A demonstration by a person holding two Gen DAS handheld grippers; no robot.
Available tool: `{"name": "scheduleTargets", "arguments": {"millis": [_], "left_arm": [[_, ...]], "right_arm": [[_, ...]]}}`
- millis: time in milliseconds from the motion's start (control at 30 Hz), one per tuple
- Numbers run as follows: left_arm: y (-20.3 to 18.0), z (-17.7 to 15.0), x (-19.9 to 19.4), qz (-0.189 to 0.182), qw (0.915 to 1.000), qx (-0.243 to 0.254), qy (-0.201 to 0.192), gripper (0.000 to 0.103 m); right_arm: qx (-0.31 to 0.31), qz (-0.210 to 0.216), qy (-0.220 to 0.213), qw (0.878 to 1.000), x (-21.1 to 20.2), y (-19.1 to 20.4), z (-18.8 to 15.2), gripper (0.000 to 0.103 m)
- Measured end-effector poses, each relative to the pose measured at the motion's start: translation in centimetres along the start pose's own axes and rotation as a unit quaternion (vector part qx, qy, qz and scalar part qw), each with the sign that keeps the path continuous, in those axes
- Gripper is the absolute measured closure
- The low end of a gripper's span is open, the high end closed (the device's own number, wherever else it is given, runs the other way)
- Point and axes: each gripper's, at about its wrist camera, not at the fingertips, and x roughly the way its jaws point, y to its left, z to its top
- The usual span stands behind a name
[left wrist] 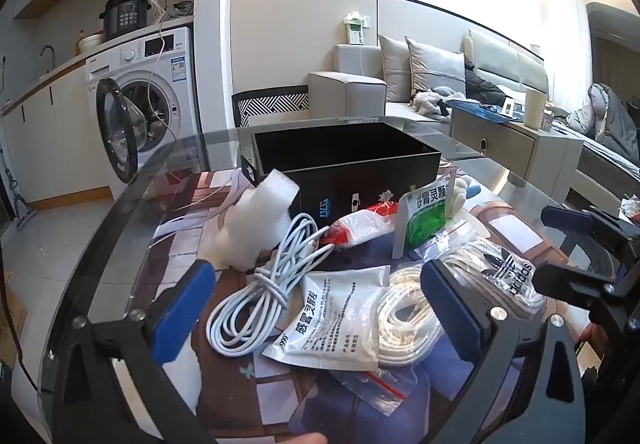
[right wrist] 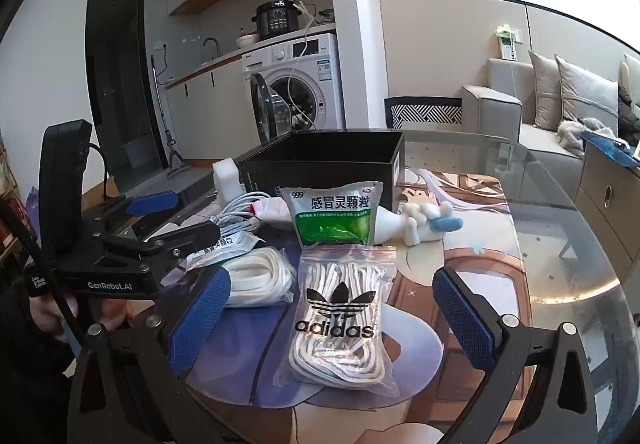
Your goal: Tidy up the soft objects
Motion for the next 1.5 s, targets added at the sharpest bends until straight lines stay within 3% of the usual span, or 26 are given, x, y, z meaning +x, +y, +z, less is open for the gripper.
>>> {"name": "scheduleTargets", "arguments": {"millis": [1500], "left_arm": [[0.0, -0.2, -0.5, 0.002, 0.9999, 0.005, -0.012, 0.000]], "right_arm": [[-0.009, 0.000, 0.007, 1.000, 0.2, 0.2, -0.6, 0.000]]}}
